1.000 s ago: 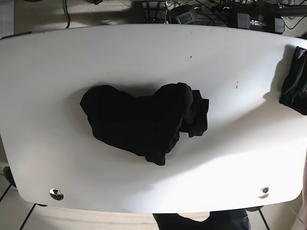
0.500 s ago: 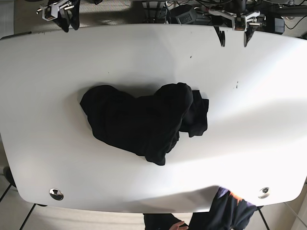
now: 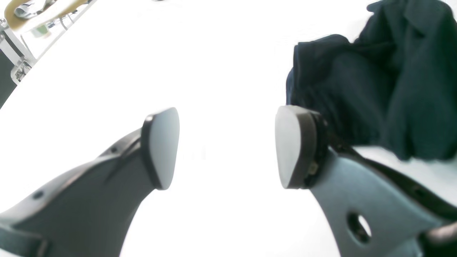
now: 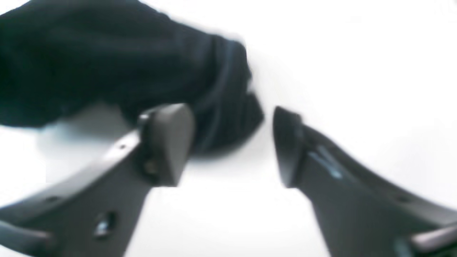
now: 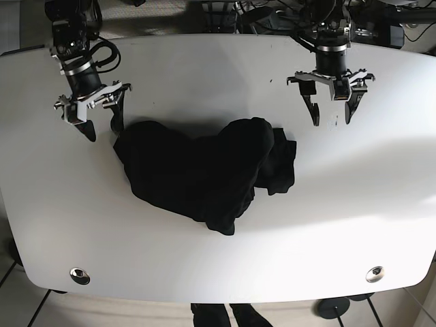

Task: Fold the T-shirt properly
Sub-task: 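Lower the right gripper to the black garment's edge and grasp it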

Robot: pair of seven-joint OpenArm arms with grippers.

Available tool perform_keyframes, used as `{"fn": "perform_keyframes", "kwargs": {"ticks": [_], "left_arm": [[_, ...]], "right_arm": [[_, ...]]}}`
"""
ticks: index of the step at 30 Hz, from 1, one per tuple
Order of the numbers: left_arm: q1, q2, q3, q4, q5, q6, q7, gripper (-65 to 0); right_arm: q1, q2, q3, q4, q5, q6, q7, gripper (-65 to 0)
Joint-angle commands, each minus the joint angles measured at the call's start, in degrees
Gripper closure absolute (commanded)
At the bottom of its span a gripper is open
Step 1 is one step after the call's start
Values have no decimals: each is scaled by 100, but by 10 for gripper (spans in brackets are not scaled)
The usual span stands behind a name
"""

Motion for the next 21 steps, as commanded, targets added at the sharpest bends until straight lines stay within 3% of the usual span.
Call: {"fn": "perform_keyframes", "kwargs": {"ticks": [1, 5, 11, 14, 16, 18, 21], "left_arm": [[-129, -4, 37, 86, 9, -12, 15, -389], [-305, -127, 107, 77, 9, -12, 314, -389], [-313, -232, 151, -107, 9, -12, 323, -389], [-375, -259, 142, -151, 0, -12, 323, -389], [-375, -259, 142, -151, 0, -12, 323, -389], [-384, -320, 142, -151, 0, -12, 323, -389], [-419, -408, 142, -151, 0, -12, 323, -389]], "right_arm": [[600, -64, 58, -9, 40, 16, -209, -438], [1866, -178, 67, -519, 40, 69, -1378, -438], [3422, -477, 76, -1872, 40, 992, -2503, -438], [4126, -688, 190, -3094, 40, 1519, -2644, -438], [4574, -723, 401, -4070, 23, 1774, -2626, -438], [4864, -706, 419, -4782, -21, 1941, -2591, -434], [5005, -715, 410, -5363, -13, 2012, -2327, -433]]}}
